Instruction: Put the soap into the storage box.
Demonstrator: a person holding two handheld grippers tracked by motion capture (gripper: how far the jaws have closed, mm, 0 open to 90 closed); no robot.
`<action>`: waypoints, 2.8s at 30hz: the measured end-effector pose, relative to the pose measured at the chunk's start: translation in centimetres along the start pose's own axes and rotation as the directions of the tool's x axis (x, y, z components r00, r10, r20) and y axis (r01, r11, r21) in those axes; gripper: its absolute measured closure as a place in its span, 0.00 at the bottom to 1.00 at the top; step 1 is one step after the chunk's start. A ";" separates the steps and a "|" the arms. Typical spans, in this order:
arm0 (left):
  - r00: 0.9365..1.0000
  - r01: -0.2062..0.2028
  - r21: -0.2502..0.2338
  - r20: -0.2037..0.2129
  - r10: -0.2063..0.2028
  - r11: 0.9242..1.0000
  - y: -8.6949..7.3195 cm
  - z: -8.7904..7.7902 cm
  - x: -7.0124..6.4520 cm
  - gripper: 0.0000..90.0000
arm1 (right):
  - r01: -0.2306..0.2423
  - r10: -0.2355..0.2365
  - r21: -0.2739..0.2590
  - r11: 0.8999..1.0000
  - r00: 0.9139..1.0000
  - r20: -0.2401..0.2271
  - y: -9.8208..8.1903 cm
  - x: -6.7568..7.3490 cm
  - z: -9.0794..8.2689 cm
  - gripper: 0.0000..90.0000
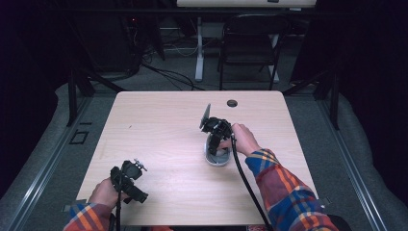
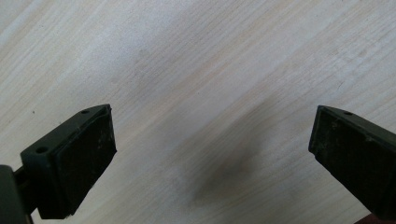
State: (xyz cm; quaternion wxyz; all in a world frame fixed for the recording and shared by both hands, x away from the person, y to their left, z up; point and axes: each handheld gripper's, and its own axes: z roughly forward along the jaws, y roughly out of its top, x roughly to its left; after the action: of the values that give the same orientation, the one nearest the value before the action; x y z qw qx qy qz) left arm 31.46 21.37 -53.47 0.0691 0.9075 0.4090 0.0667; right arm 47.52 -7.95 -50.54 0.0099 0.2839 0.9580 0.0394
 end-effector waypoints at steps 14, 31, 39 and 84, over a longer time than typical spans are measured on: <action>1.000 0.001 0.001 0.000 -0.001 1.000 0.0 0.0 0.0 0.00 | -0.016 0.016 -0.024 1.000 1.000 -0.012 -1.0 -0.4 -0.6 0.16; 1.000 0.000 0.001 0.000 0.000 1.000 0.0 0.0 0.0 0.00 | -0.022 0.024 -0.097 0.995 1.000 0.014 -4.2 -0.2 -3.2 0.07; 1.000 0.001 0.002 -0.001 -0.001 1.000 0.1 0.0 0.0 0.00 | -0.038 0.041 -0.111 0.993 0.999 0.028 -6.7 -0.3 -4.1 0.04; 1.000 -0.004 0.004 -0.006 0.004 1.000 0.1 0.0 -0.2 0.00 | -0.276 0.280 -0.071 0.958 0.958 0.053 -23.7 -0.6 -0.5 0.00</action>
State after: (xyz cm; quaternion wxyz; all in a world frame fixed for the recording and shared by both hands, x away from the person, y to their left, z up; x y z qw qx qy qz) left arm 31.47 21.15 -53.49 0.0657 0.9082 0.4075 0.0687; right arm 35.10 -28.12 -51.93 0.0433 0.4165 0.9060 0.0617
